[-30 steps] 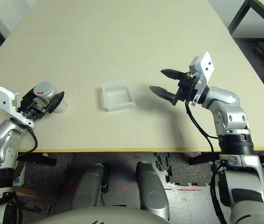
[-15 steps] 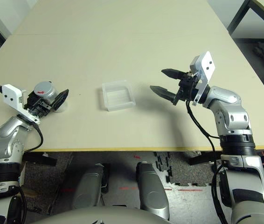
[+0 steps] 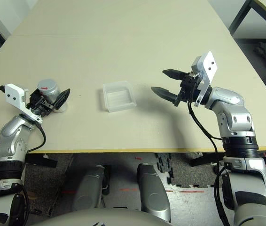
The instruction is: Pour the medicine from the bottle into the box.
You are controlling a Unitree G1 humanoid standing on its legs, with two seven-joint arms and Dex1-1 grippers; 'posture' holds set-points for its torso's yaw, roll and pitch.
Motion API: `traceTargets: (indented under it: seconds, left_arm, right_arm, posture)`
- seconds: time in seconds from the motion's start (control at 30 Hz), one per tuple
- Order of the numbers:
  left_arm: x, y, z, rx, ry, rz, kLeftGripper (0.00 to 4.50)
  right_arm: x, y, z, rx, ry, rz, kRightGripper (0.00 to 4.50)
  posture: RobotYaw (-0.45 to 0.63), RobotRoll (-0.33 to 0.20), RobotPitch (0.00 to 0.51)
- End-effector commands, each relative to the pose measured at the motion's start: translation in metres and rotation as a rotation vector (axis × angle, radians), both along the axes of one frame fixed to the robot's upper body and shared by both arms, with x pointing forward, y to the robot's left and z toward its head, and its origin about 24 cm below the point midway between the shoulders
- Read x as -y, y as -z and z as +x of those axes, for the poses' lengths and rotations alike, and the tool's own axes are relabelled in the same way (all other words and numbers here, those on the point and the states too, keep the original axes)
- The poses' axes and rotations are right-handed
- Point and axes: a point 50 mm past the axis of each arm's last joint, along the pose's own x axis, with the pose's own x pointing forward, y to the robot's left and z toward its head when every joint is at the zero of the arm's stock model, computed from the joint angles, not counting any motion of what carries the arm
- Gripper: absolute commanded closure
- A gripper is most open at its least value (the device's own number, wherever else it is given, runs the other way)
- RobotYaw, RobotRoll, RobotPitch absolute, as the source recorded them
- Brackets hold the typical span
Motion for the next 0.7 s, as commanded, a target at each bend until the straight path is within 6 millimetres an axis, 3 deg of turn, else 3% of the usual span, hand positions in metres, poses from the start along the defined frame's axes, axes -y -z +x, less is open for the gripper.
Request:
traceTargets:
  seconds: [0.03,0.17,0.33,0.37,0.7]
  left_arm:
    - [0.006,0.004,0.003,-0.009,0.023,0.011,0.04]
    - [0.006,0.003,0.004,-0.007,0.027,0.009,0.04]
    - [0.006,0.001,0.004,0.008,0.027,0.003,1.72]
    - [0.006,0.001,0.004,0.008,0.026,0.002,1.82]
    - [0.002,-0.013,-0.001,0.081,0.005,-0.004,1.81]
  right_arm:
    - [0.004,-0.003,-0.003,0.009,0.010,0.005,0.03]
    - [0.005,-0.003,-0.004,0.008,0.012,0.001,0.03]
    - [0.004,-0.001,-0.004,0.007,0.014,-0.002,0.00]
    - [0.004,-0.001,-0.004,0.007,0.014,-0.002,0.00]
    - [0.001,-0.001,-0.003,0.008,0.005,0.006,0.00]
  posture:
    - [-0.07,0.000,0.187]
    - [-0.07,0.000,0.188]
    - [-0.06,0.000,0.187]
    - [-0.06,0.000,0.187]
    - [-0.05,0.000,0.185]
